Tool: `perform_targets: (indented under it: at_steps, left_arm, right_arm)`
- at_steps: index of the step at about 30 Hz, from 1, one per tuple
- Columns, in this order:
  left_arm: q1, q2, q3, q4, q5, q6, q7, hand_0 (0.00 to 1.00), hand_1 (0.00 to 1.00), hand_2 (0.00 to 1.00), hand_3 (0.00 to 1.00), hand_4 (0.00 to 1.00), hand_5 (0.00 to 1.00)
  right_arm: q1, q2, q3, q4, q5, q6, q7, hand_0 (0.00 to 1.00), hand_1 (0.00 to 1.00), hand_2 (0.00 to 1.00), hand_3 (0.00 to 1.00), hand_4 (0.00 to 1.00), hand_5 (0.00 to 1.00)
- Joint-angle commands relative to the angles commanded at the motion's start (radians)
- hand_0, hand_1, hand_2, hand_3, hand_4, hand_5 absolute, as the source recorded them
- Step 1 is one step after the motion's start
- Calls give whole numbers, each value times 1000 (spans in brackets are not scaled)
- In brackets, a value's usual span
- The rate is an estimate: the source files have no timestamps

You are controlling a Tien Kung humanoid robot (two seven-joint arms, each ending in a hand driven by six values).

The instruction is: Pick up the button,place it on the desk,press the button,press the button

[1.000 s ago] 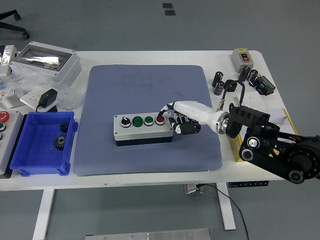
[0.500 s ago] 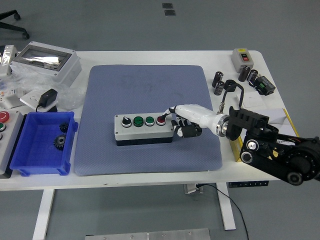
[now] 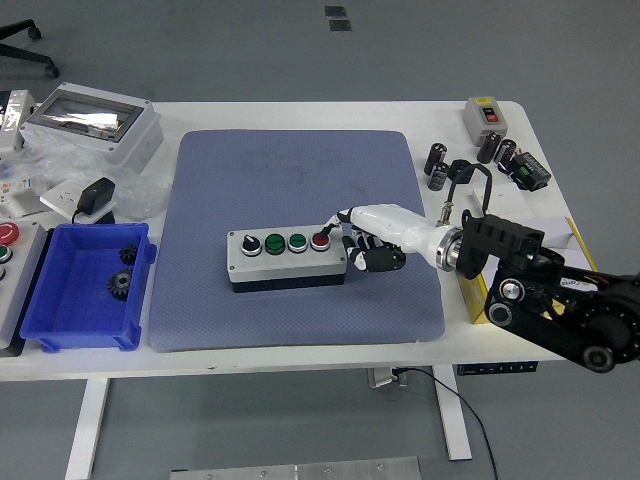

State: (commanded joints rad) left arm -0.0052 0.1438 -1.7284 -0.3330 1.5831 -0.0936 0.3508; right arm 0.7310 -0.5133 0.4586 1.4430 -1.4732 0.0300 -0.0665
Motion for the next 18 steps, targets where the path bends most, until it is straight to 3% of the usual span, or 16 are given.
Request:
perform_targets:
  at_steps: [3, 6, 11, 12, 14, 17, 18]
  left_arm:
    - [3, -2, 2, 0, -2, 0, 1, 482, 474, 492, 707, 2, 2]
    - [5, -5, 3, 0, -2, 0, 0, 482, 474, 491, 707, 2, 2]
    - [5, -13, -1, 6, 11, -6, -9, 482, 474, 491, 707, 2, 2]
    - [4, -14, -2, 8, 14, -7, -14, 482, 473, 491, 707, 2, 2]
    - [3, -18, -6, 17, 26, -11, -32, 482, 473, 491, 707, 2, 2]
    - [0, -18, -14, 25, 40, -13, -52, 482, 473, 491, 707, 2, 2]
    - [-1, -18, -16, 27, 45, -13, -56, 482, 473, 491, 707, 2, 2]
  right_arm:
    - [-62, -27, 91, 25, 88, 14, 38, 93, 196, 190, 769, 52, 110]
    - [-126, -23, 183, 25, 152, -34, 67, 99, 196, 192, 767, 53, 106]
    - [-258, 56, 368, -5, 245, -154, 160, 99, 196, 192, 767, 53, 106]
    - [-278, 70, 397, -10, 262, -170, 178, 132, 242, 245, 770, 167, 110]
    - [-335, 111, 474, -19, 312, -214, 230, 132, 242, 245, 770, 167, 110]
    - [-408, 138, 572, -14, 372, -238, 295, 132, 242, 245, 770, 167, 110]
    - [-430, 142, 601, -11, 390, -240, 315, 310, 532, 664, 929, 519, 71]
